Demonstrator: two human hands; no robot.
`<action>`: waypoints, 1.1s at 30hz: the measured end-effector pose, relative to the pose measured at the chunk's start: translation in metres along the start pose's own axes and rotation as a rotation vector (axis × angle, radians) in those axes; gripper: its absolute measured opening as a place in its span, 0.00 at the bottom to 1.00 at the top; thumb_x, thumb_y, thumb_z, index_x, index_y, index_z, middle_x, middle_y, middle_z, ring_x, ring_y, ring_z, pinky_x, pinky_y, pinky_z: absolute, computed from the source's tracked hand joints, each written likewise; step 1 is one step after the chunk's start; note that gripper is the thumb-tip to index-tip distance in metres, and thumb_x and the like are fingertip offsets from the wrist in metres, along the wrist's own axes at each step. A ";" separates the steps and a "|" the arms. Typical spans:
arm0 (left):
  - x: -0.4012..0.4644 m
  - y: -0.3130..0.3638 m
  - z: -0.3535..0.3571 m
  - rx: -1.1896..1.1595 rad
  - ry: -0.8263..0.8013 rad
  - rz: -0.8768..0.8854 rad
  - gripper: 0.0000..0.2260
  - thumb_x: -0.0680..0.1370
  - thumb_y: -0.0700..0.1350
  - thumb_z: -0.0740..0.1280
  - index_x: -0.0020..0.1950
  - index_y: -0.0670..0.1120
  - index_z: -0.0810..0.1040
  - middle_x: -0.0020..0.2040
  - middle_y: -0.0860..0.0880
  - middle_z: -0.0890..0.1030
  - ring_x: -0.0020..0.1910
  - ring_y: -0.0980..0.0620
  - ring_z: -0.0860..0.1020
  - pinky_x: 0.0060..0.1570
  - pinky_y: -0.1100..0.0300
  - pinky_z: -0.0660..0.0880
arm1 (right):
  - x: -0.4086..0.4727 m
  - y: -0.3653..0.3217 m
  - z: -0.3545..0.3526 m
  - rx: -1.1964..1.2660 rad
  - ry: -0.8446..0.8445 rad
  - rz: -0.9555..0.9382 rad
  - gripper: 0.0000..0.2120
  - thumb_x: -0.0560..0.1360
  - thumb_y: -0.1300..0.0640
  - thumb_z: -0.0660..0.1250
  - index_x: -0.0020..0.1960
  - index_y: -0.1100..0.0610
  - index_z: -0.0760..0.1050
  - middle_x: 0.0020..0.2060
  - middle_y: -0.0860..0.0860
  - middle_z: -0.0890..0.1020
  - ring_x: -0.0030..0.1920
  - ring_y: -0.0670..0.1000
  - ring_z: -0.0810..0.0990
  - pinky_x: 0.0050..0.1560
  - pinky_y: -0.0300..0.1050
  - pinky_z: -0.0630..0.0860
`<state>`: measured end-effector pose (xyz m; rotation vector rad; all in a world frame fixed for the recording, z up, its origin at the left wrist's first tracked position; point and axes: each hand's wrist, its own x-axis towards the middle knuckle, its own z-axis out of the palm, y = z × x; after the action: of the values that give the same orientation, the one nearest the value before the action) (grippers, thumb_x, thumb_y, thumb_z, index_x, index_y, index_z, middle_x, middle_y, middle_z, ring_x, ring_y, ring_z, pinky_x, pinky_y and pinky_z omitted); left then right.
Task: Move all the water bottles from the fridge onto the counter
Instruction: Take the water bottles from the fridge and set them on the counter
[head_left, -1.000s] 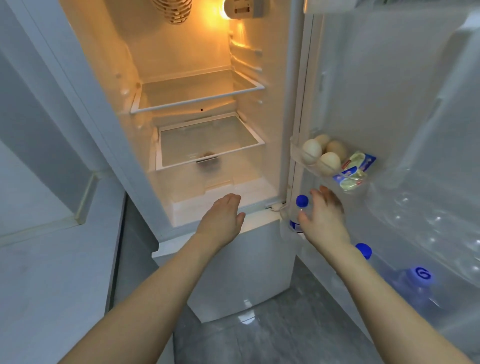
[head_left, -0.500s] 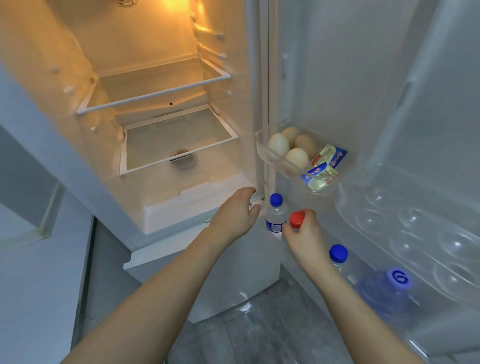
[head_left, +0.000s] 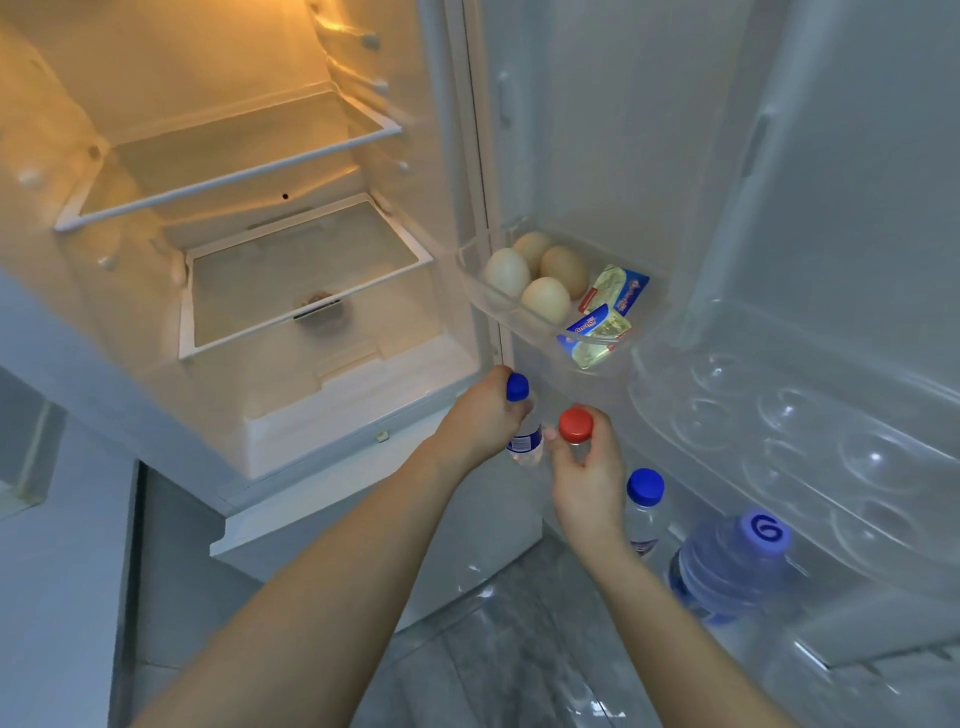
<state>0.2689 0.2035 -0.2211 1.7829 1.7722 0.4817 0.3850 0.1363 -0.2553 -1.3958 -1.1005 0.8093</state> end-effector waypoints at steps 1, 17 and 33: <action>0.000 -0.001 0.001 0.015 0.005 0.000 0.11 0.80 0.48 0.63 0.58 0.44 0.69 0.51 0.43 0.78 0.48 0.42 0.75 0.41 0.55 0.70 | 0.000 -0.002 0.000 0.018 0.018 -0.019 0.11 0.76 0.63 0.68 0.48 0.49 0.70 0.41 0.42 0.75 0.42 0.38 0.71 0.45 0.25 0.66; -0.070 -0.042 -0.069 -0.367 0.631 0.060 0.11 0.81 0.49 0.62 0.61 0.48 0.69 0.53 0.53 0.77 0.51 0.51 0.74 0.44 0.64 0.70 | -0.013 -0.055 0.035 0.165 -0.036 -0.380 0.13 0.76 0.65 0.67 0.58 0.56 0.73 0.59 0.52 0.75 0.64 0.50 0.73 0.67 0.49 0.69; -0.297 -0.182 -0.151 -0.321 0.976 -0.374 0.09 0.81 0.49 0.63 0.59 0.50 0.70 0.48 0.55 0.76 0.45 0.56 0.75 0.38 0.68 0.68 | -0.179 -0.125 0.153 0.254 -0.621 -0.259 0.12 0.77 0.61 0.67 0.58 0.51 0.73 0.53 0.42 0.78 0.54 0.34 0.74 0.52 0.23 0.66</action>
<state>0.0163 -0.0768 -0.1769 0.9765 2.3778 1.5448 0.1628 0.0132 -0.1746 -0.7769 -1.5466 1.1812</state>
